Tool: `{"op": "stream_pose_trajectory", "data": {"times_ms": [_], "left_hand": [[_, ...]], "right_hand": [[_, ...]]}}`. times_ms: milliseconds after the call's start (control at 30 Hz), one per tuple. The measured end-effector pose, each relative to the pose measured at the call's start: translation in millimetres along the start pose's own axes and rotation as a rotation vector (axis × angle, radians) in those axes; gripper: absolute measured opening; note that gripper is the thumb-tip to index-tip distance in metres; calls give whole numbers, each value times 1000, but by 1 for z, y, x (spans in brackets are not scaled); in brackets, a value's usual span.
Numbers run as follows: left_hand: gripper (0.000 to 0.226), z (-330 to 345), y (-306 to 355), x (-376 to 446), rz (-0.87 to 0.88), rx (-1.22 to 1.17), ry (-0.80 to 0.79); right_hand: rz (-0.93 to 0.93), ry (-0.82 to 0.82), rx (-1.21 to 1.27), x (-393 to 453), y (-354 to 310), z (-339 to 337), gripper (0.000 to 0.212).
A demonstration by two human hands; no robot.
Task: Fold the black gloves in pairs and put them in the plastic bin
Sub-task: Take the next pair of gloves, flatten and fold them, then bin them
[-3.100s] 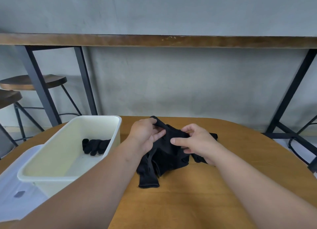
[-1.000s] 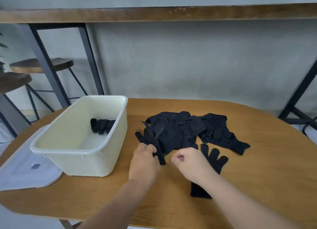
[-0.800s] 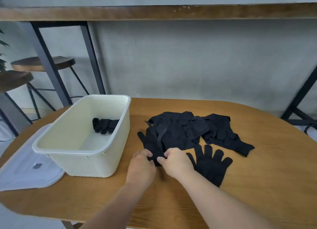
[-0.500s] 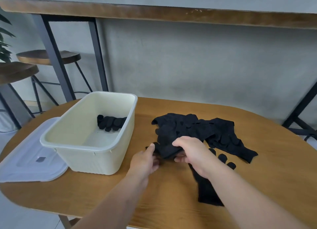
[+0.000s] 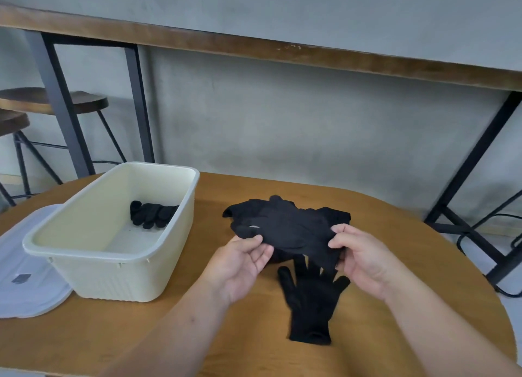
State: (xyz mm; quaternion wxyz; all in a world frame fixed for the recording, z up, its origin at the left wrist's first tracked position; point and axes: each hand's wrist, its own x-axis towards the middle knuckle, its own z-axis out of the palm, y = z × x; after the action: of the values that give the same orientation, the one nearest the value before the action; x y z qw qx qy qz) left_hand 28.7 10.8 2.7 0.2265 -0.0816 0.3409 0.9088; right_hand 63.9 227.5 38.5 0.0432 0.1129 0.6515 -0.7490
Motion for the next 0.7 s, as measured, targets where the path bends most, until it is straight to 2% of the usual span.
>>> {"op": "stream_pose_trajectory", "data": {"times_ms": [133,267,367,500,567,633,700], "left_hand": [[35,6,-5,2,-16,54,22],[30,10,-8,8,-29,304,155],[32,16,-10,13,2,534,253],[28,46,-9,13,11,584,191],[35,64,-8,16,-46,540,117],[51,78,-7,19,-153,466,15],[63,84,-9,24,-231,426,-59]], "right_hand": [[9,72,25,-4,0,-8,22],[-45,138,33,-10,-13,-13,18],[-102,202,-72,-15,-31,-16,17],[-254,371,-462,-9,-62,-13,20],[-388,411,-679,-10,-73,-8,21],[-553,366,-933,-15,-73,-1,24],[-669,225,-1137,-20,-59,8,28]]}}
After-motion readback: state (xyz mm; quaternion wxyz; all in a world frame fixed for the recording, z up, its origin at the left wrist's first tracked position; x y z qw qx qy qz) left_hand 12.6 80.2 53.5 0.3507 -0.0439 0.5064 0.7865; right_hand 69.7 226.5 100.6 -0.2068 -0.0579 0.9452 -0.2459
